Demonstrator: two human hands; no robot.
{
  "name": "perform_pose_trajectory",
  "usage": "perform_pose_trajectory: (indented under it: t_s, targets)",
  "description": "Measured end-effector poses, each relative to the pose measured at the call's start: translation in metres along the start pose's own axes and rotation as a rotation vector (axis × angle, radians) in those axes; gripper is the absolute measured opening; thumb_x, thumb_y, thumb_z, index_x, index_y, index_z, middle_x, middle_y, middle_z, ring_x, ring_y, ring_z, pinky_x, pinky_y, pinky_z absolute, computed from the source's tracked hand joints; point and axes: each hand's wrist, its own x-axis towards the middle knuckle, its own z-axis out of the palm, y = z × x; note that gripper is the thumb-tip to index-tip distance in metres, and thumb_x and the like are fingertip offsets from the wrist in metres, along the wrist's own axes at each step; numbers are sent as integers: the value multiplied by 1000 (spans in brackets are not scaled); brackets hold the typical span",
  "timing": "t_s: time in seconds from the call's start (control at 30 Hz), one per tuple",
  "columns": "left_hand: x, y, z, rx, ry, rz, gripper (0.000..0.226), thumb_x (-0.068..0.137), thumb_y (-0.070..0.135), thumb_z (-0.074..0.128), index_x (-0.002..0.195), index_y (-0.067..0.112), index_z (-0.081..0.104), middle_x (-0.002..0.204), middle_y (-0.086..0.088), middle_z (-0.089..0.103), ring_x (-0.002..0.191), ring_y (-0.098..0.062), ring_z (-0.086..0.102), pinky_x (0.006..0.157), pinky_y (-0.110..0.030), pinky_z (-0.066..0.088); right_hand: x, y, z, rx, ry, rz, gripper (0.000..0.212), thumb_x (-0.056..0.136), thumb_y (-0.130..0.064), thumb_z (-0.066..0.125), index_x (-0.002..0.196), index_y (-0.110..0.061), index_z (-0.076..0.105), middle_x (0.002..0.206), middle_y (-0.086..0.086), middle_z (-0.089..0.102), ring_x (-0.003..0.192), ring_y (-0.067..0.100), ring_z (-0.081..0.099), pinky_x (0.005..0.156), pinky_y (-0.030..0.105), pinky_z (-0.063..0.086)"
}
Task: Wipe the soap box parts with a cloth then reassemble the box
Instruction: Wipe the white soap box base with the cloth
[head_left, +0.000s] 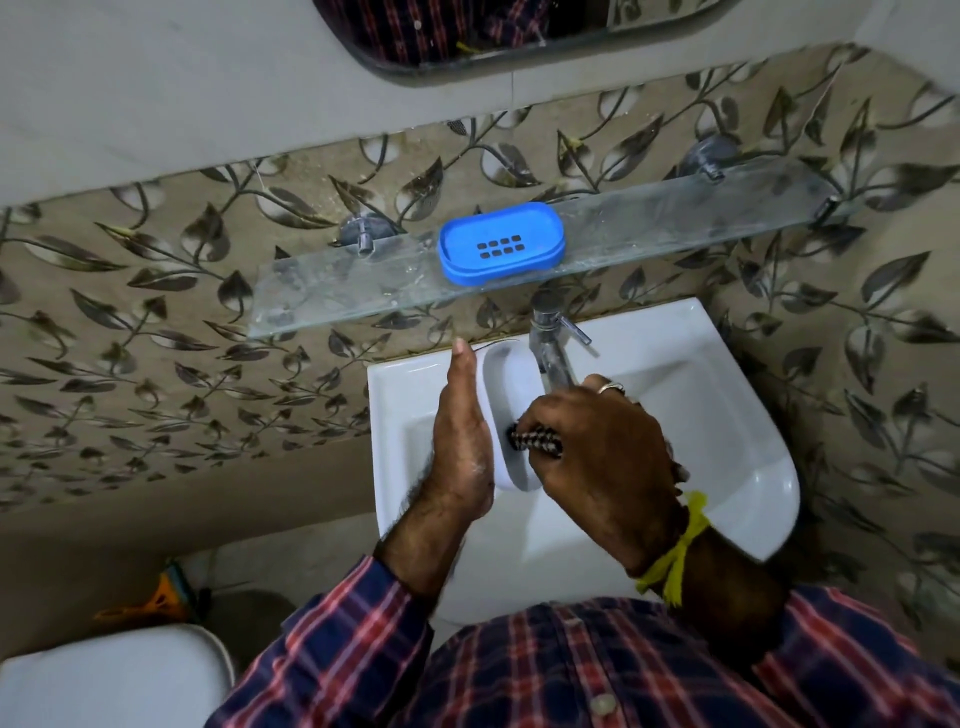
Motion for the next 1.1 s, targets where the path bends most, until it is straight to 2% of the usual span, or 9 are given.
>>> perform_pose_trajectory:
  t_s: [0.1,0.27,0.47,0.57,0.67,0.77,0.87,1.0,1.1]
  targets:
    - [-4,0,1,16,-20,23,70,86,75,45,129,24,66,124,-10,71,117,-30,65,106,-50,47,5,-2,1,20,97,-20,12,75,-17,77,84,-24,75,85,-4,74,82,29,64,68,35,52]
    - [-6,-9,3,60,-129,18,62,75,78,41,90,33,82,97,0,79,89,-16,75,78,-35,53,10,-2,0,20,189,36,13,76,-19,78,88,-20,75,88,1,74,85,31,65,67,39,56]
    - [-1,0,-3,18,-88,78,72,80,77,46,112,20,75,110,-7,77,111,-27,69,98,-41,53,11,-5,1,24,233,-29,16,72,-19,80,88,-20,76,84,1,74,80,30,65,63,36,55]
    - [-2,-6,1,79,-184,94,68,85,76,40,103,24,80,109,-7,77,108,-23,71,86,-31,56,18,-10,1,77,335,58,18,73,-18,80,90,-18,76,86,2,75,82,28,64,68,35,53]
    - [-4,-8,0,78,-222,117,68,81,78,41,100,26,81,107,-6,78,106,-20,72,79,-25,57,20,-13,2,148,355,-56,21,69,-15,81,89,-19,76,89,-1,77,84,17,59,72,29,47]
    - [-7,-9,-6,243,-208,260,73,76,87,43,108,30,77,113,0,76,111,-15,69,87,-25,53,15,-2,1,116,305,-49,21,70,-18,83,89,-24,76,88,-5,77,81,19,64,72,29,51]
    - [-14,-7,-1,458,-199,432,88,78,85,48,129,16,62,126,-3,70,120,-15,63,100,-28,49,17,-2,1,185,371,37,13,78,-23,72,90,-24,75,91,-5,76,85,20,65,80,32,48]
    - [-15,0,-19,529,-293,448,91,74,82,57,134,14,57,130,3,66,122,-8,61,97,-17,46,16,4,2,268,304,-129,17,74,-15,74,89,-24,75,94,-9,76,90,15,66,84,28,48]
    - [-17,4,-38,548,-304,376,74,76,62,73,137,24,58,132,10,66,122,-6,61,96,-19,50,8,20,5,375,343,-10,21,72,-10,83,88,-22,76,90,-7,77,85,22,71,80,41,57]
